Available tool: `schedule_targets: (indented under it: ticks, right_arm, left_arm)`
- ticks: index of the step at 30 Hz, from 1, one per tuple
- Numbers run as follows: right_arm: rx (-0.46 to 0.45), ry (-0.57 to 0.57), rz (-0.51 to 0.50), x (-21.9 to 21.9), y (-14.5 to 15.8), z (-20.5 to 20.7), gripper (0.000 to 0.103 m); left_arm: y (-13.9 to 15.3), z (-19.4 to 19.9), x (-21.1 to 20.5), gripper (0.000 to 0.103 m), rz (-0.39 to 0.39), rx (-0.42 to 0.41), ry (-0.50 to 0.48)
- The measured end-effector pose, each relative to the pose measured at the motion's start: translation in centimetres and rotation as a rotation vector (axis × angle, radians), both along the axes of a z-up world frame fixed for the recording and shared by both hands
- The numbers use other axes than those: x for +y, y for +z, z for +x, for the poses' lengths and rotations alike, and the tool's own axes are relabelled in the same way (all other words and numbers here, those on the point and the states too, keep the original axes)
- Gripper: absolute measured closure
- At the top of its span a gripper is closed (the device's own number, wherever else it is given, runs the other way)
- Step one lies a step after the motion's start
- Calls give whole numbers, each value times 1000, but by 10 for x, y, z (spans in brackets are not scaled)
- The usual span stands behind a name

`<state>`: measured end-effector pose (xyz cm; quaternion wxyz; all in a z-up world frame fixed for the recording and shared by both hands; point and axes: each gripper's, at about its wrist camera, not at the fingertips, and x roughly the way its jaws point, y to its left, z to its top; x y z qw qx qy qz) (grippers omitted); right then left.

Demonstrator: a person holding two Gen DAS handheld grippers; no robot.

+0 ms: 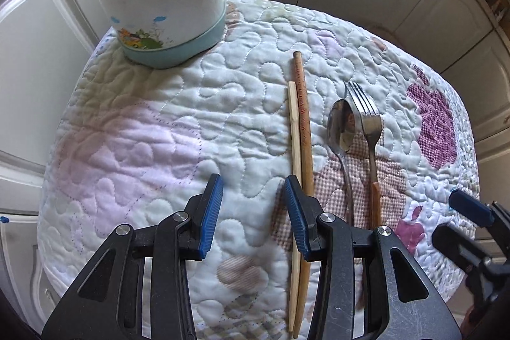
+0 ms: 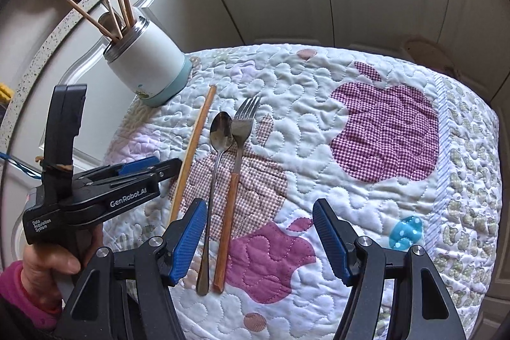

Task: Organize utensils
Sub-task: 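Close left gripper on the light chopstick while right gripper closes on the metal fork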

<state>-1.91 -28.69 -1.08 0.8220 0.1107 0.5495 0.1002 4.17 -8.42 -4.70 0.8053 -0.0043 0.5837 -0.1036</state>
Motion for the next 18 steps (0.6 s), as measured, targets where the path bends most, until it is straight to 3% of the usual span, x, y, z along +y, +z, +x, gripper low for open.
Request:
schedule_targets:
  ticks: [6,18]
  right_arm:
    - [9,9,11,0,-4,2,36]
    - [31,16,35,5,-8,8,36]
  left_arm:
    - [11,2,2,64,-49,-2,-5]
    - [1,10,-24,66,0,11,-32]
